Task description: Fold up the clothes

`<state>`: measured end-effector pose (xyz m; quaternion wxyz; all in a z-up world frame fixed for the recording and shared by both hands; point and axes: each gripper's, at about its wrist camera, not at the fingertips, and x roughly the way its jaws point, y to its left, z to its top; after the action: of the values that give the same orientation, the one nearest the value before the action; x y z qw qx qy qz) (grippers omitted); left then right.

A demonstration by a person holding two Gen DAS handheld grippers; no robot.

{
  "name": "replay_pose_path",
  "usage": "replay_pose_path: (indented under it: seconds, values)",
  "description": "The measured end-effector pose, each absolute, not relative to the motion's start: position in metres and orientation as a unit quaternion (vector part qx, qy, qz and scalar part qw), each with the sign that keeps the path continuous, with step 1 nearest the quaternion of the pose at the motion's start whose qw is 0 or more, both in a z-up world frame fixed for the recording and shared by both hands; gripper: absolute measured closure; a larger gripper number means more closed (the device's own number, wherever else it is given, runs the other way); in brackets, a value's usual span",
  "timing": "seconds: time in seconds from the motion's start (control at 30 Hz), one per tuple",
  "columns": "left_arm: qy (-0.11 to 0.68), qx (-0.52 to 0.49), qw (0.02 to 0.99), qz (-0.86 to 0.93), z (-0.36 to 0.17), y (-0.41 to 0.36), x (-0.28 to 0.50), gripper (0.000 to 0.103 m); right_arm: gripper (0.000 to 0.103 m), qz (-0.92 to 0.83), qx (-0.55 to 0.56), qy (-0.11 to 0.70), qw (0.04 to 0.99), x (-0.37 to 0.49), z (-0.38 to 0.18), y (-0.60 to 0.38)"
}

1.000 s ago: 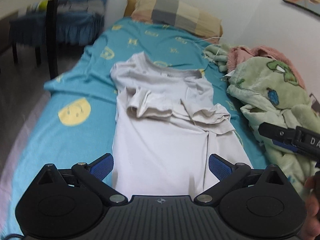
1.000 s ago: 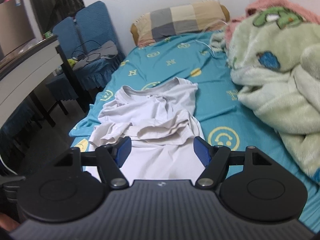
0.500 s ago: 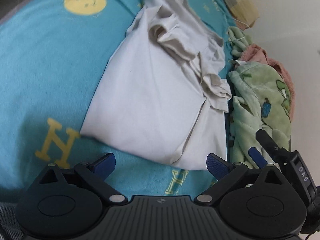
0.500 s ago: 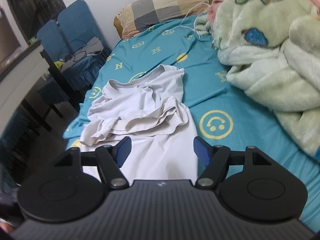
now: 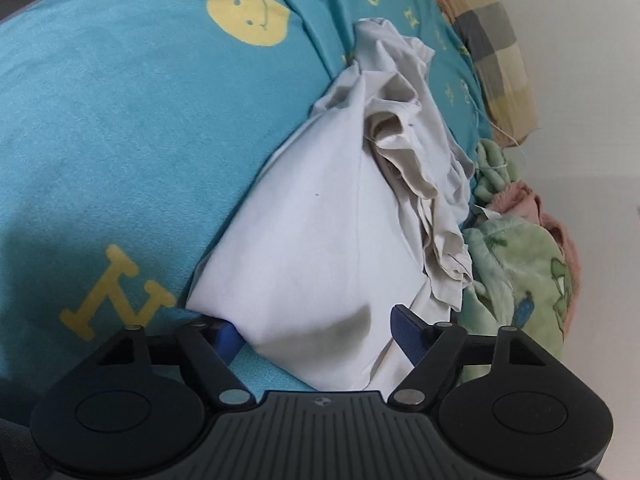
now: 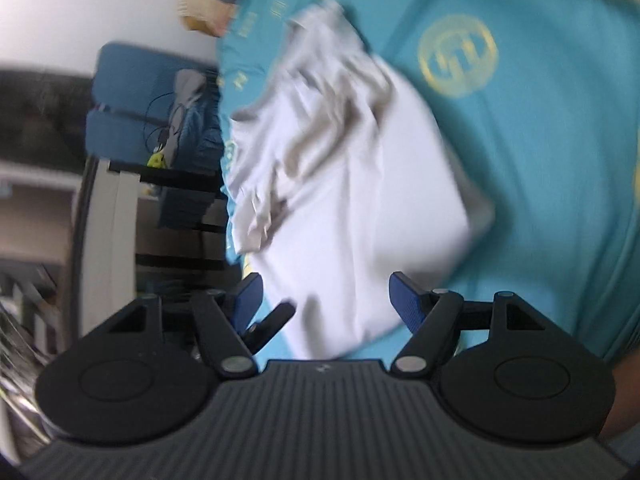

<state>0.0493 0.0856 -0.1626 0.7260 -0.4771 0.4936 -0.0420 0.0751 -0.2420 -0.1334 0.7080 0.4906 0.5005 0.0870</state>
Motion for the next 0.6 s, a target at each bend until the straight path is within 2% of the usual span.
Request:
replay_pose_path:
  seconds: [0.13,0.23,0.27,0.3,0.33,0.37,0.4,0.47,0.6]
  values:
    - [0.483,-0.498,0.72,-0.022,-0.168,0.089,0.049,0.059,0.031,0.048,0.525,0.536,0.66,0.068,-0.16,-0.234]
    - [0.476,-0.512,0.715,-0.016,-0.171,0.092,0.05,0.075,0.032,-0.002,0.52,0.509,0.686,0.068,-0.16,-0.245]
    - [0.472,-0.512,0.718,-0.017,-0.17,0.091,0.051,0.08,0.035,-0.023,0.511,0.497,0.701,0.069,-0.158,-0.248]
    - [0.467,-0.511,0.721,-0.019,-0.169,0.091,0.051,0.082,0.045,-0.044,0.503,0.487,0.712,0.07,-0.157,-0.25]
    - [0.461,-0.511,0.725,-0.021,-0.167,0.09,0.052,0.085,0.05,-0.052,0.504,0.483,0.714,0.071,-0.159,-0.251]
    - [0.456,-0.51,0.729,-0.023,-0.165,0.089,0.053,0.086,0.069,-0.058,0.506,0.48,0.714,0.073,-0.161,-0.252]
    - [0.451,-0.507,0.734,-0.026,-0.161,0.09,0.053,0.087,0.081,-0.055,0.509,0.479,0.713,0.074,-0.163,-0.251]
    - [0.441,-0.5,0.744,-0.032,-0.15,0.092,0.054,0.089,0.091,-0.047,0.508,0.468,0.722,0.075,-0.159,-0.249]
    - [0.414,-0.485,0.768,-0.047,-0.115,0.092,0.054,0.091,0.093,-0.029,0.508,0.431,0.746,0.071,-0.134,-0.258]
